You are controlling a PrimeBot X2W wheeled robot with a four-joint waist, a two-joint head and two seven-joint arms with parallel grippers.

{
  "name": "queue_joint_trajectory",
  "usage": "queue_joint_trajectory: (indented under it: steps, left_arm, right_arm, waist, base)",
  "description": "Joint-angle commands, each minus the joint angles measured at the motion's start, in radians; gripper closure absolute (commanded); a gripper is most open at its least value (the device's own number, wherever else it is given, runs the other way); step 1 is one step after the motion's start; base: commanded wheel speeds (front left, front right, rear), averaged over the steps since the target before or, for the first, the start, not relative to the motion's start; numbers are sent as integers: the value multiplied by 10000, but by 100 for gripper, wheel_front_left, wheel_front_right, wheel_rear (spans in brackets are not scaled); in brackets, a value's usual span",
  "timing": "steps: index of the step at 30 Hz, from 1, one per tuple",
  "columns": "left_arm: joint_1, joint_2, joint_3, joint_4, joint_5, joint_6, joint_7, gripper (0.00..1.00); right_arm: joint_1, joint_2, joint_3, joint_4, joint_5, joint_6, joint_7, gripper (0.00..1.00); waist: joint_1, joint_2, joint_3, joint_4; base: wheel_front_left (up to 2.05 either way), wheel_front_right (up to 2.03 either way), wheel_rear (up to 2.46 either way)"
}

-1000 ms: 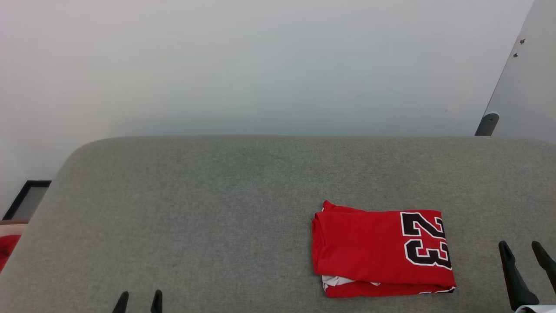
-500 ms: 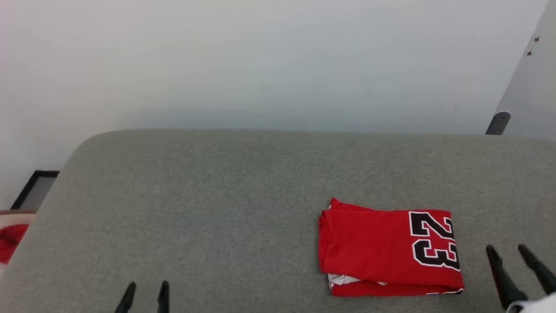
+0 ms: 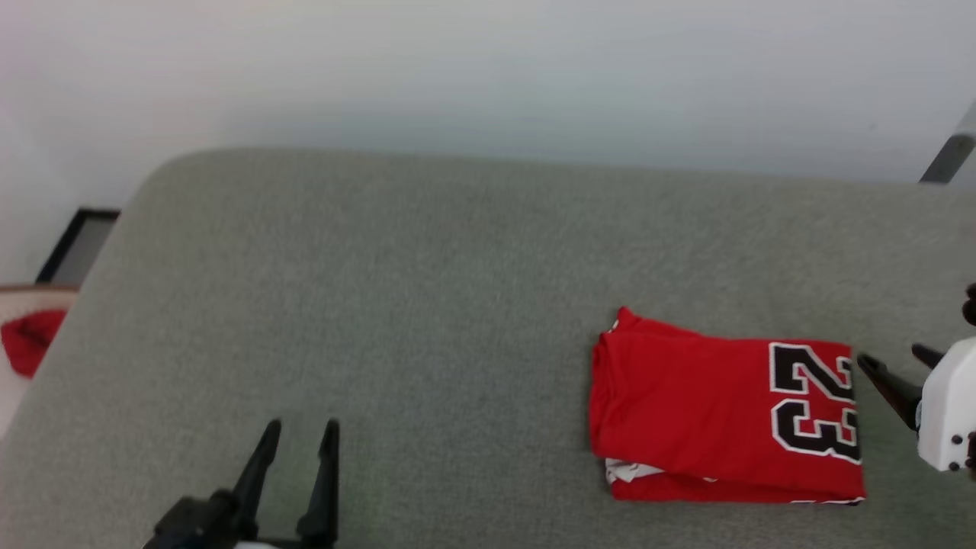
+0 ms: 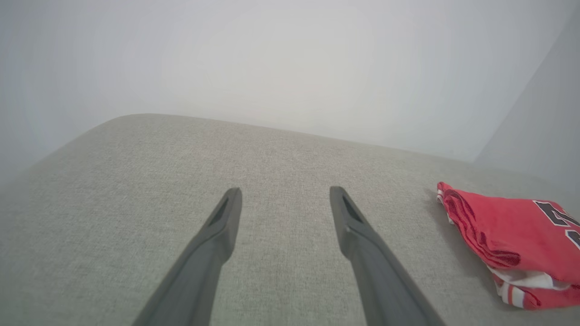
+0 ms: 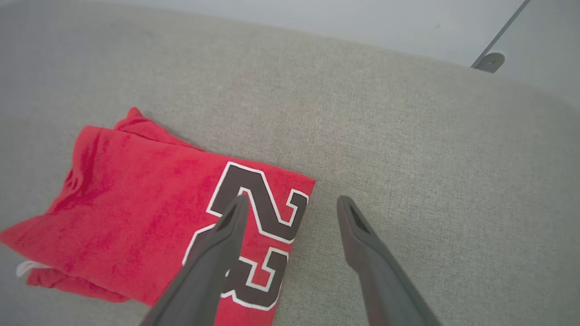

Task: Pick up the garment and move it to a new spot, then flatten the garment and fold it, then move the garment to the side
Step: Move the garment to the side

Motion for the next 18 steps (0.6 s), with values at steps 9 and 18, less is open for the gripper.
queue_joint_trajectory:
  steps: [9,18]
  left_arm:
    - [-1313,-218,-362,170,215,-141,-40,0]
    - [-2275,-136,-963,290,248,-161,-28,0]
  right_arm:
    - [-778,-361,272,892,561,-4,3419,0]
    - [-667,278,599,1080,527,-2,3813,66]
  waist:
    - [0,0,1876,801]
    - [0,0,2564,887]
  base:
    - [0,0,0]
    - [0,0,0]
